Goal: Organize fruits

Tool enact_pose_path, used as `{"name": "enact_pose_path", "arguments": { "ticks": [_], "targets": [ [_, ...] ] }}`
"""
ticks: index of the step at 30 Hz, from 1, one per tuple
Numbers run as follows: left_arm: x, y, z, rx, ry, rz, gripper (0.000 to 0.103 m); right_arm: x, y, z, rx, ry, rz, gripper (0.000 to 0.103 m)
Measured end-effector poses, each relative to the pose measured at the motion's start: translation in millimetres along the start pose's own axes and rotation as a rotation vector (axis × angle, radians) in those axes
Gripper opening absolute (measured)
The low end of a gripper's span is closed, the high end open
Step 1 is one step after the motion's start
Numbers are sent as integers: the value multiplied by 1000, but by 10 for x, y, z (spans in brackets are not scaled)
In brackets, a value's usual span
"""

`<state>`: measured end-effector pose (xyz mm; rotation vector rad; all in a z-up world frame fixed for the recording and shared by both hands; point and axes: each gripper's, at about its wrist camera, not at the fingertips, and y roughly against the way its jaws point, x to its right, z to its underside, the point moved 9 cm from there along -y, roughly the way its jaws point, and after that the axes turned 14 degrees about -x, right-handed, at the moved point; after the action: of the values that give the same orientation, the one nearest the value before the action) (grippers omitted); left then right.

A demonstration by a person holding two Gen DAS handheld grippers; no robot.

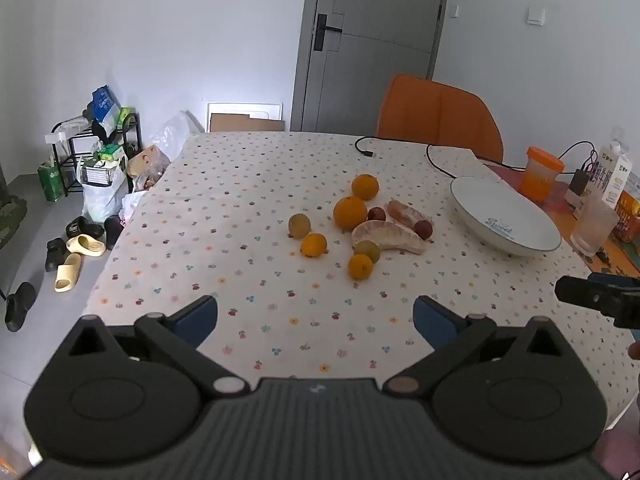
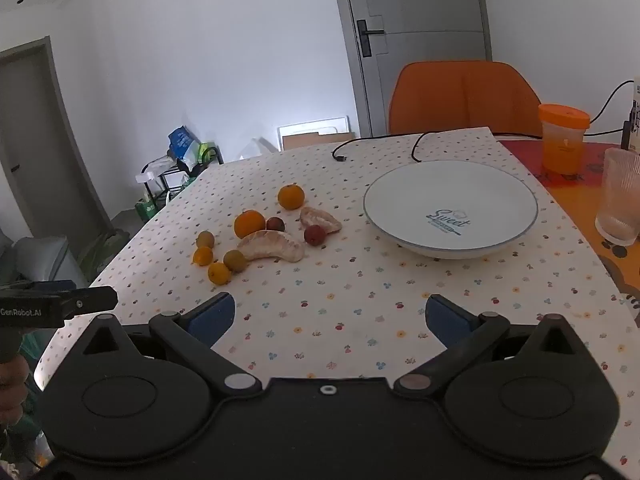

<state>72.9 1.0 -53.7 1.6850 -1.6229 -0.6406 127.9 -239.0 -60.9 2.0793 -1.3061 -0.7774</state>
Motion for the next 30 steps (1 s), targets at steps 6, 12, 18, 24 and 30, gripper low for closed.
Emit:
{"name": "enact_pose_path", "arguments": {
  "ticks": [6, 12, 18, 24, 30],
  "targets": [
    [62, 27, -10, 6, -25, -16, 103, -19, -6, -2, 6, 1, -3, 103],
    [66, 36, -10, 7, -16, -8, 103, -41, 1, -17, -2, 9, 2, 103],
    [53, 52, -10, 12, -17, -3, 103, -73, -4, 3, -4, 19, 12, 103],
    [53, 50, -13, 14, -17, -2, 103, -55, 14, -11, 1, 14, 16, 103],
    [66, 63, -15, 15, -21, -2, 103, -9, 24, -34, 2, 13, 18, 103]
  ]
}}
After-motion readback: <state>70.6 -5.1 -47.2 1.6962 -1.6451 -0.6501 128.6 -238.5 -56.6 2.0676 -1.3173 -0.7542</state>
